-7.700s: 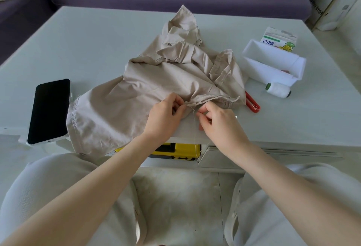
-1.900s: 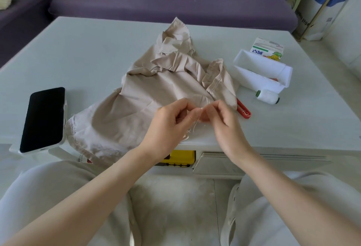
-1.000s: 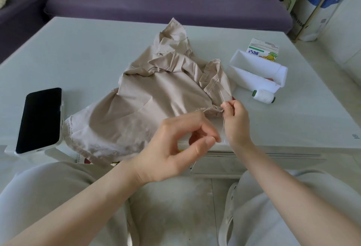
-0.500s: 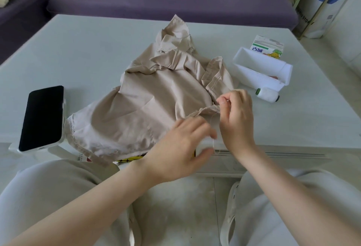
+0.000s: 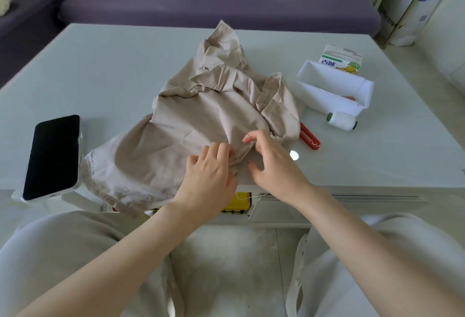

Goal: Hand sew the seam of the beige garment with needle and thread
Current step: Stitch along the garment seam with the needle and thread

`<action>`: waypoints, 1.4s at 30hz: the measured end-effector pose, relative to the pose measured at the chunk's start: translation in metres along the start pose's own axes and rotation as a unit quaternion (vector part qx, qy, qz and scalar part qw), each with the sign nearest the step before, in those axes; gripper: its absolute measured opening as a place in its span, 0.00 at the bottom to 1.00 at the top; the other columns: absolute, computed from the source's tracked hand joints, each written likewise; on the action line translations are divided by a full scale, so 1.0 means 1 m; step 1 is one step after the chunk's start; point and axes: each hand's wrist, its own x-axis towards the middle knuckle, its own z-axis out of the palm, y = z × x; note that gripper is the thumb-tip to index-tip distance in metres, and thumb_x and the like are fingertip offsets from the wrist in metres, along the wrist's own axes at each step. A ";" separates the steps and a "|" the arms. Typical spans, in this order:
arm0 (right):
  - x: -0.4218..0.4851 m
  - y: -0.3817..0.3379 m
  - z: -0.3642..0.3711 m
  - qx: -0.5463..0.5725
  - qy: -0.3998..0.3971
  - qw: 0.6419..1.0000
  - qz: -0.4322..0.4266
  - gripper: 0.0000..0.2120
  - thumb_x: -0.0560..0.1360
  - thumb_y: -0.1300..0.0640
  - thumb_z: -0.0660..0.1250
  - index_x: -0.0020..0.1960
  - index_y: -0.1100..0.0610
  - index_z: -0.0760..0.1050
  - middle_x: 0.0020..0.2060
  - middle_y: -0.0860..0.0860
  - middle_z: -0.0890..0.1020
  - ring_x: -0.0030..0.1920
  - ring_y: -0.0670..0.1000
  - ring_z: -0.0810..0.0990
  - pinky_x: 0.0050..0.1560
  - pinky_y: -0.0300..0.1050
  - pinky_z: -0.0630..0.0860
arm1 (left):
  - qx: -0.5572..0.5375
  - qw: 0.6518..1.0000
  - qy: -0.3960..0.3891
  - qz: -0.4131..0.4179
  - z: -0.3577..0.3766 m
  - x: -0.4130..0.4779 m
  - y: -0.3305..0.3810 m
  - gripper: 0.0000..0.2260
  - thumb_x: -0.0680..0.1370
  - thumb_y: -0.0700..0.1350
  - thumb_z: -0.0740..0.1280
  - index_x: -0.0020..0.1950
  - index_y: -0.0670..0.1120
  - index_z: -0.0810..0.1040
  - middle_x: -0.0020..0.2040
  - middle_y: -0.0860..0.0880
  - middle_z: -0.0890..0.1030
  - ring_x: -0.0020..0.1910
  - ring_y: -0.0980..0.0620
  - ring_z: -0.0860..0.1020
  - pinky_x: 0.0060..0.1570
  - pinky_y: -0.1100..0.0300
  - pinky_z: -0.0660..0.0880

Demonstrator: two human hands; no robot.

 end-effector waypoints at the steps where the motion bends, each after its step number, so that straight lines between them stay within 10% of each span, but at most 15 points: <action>1: 0.000 0.001 0.000 -0.011 -0.004 1.000 -0.002 0.15 0.74 0.65 0.64 0.60 0.58 0.69 0.40 0.37 0.67 0.40 0.41 0.68 0.41 0.34 0.64 | 0.001 1.000 -0.005 0.001 0.000 -0.001 0.000 0.22 0.72 0.50 0.49 0.59 0.43 0.71 0.53 0.48 0.74 0.52 0.47 0.73 0.51 0.53 0.66; 4: 0.000 0.008 0.001 -0.036 -0.013 0.999 0.011 0.08 0.77 0.59 0.65 0.55 0.58 0.74 0.48 0.47 0.76 0.48 0.46 0.74 0.46 0.35 0.66 | 0.005 1.000 -0.012 0.014 0.000 -0.003 -0.002 0.22 0.73 0.48 0.54 0.65 0.43 0.69 0.56 0.48 0.75 0.55 0.46 0.72 0.54 0.53 0.65; 17: 0.004 0.017 -0.020 -0.015 0.150 0.985 0.081 0.09 0.75 0.62 0.67 0.39 0.56 0.69 0.21 0.45 0.59 0.27 0.43 0.68 0.32 0.33 0.63 | 0.032 0.998 -0.012 -0.044 -0.006 0.006 -0.013 0.22 0.76 0.54 0.64 0.66 0.47 0.66 0.58 0.51 0.73 0.58 0.49 0.70 0.52 0.53 0.64; 22: 0.003 0.013 -0.020 0.001 0.157 0.983 0.097 0.10 0.75 0.63 0.67 0.38 0.57 0.69 0.21 0.44 0.61 0.26 0.42 0.68 0.34 0.31 0.65 | 0.082 0.993 0.083 -0.004 0.005 0.010 -0.010 0.15 0.65 0.42 0.75 0.47 0.42 0.75 0.39 0.47 0.77 0.36 0.45 0.76 0.34 0.54 0.70; 29: 0.003 0.021 -0.018 0.007 0.136 0.980 0.145 0.11 0.76 0.62 0.66 0.37 0.54 0.68 0.21 0.45 0.63 0.26 0.42 0.69 0.31 0.35 0.64 | -0.009 0.995 0.101 0.011 0.004 0.008 -0.016 0.18 0.61 0.23 0.66 0.44 0.40 0.70 0.37 0.44 0.74 0.33 0.44 0.72 0.31 0.51 0.71; 37: 0.003 0.015 -0.014 -0.076 0.075 0.987 0.118 0.07 0.75 0.59 0.66 0.51 0.57 0.71 0.36 0.44 0.70 0.41 0.48 0.70 0.38 0.44 0.66 | -0.023 0.989 0.141 0.045 0.005 0.004 -0.021 0.07 0.74 0.42 0.56 0.38 0.41 0.69 0.34 0.47 0.73 0.31 0.49 0.67 0.30 0.55 0.68; 42: 0.000 0.009 -0.007 -0.109 0.032 0.993 0.020 0.10 0.74 0.56 0.69 0.54 0.56 0.74 0.49 0.46 0.76 0.48 0.50 0.77 0.40 0.39 0.65 | -0.001 0.991 0.123 0.047 0.005 0.002 -0.023 0.16 0.61 0.26 0.69 0.38 0.42 0.68 0.35 0.46 0.72 0.30 0.47 0.68 0.29 0.56 0.65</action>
